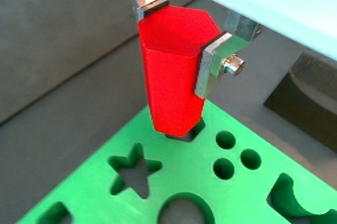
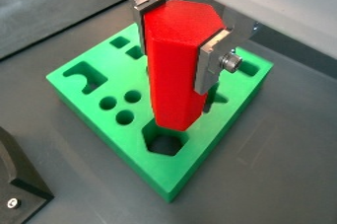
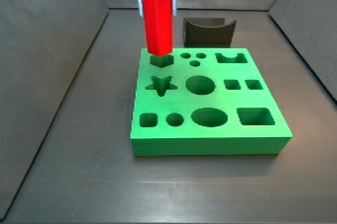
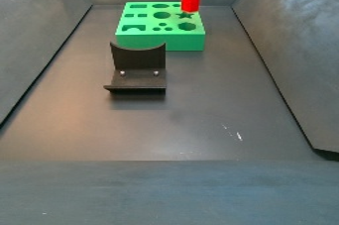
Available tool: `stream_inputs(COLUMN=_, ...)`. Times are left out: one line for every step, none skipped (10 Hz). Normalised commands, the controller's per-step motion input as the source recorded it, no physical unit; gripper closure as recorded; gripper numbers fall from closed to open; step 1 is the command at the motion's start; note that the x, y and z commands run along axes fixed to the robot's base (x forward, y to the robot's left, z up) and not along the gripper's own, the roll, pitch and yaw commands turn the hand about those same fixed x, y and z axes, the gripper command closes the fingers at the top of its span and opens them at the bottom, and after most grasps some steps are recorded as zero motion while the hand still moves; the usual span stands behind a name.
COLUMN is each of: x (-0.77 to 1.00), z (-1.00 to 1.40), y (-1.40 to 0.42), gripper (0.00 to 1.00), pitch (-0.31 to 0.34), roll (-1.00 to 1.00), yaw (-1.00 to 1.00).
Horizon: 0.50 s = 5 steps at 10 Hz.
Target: Insert the hexagon object.
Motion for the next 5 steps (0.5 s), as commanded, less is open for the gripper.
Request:
stream_inputs(x=0.05, z=-0.44, y=0.04, gripper=1.0, pitch=0.0, roll=0.0, yaw=-0.04)
stream_inputs(x=-0.01, z=-0.36, y=0.12, gripper=1.0, pitch=-0.017, roll=-0.04, yaw=-0.06)
stream_inputs(x=-0.05, z=-0.29, y=0.18, gripper=1.0, pitch=0.0, roll=-0.06, yaw=-0.09)
stream_inputs(x=0.0, z=-0.31, y=0.24, gripper=1.0, pitch=0.0, roll=-0.04, yaw=-0.07)
stream_inputs(x=0.0, z=-0.31, y=0.29, gripper=1.0, pitch=0.0, roll=-0.02, yaw=-0.04)
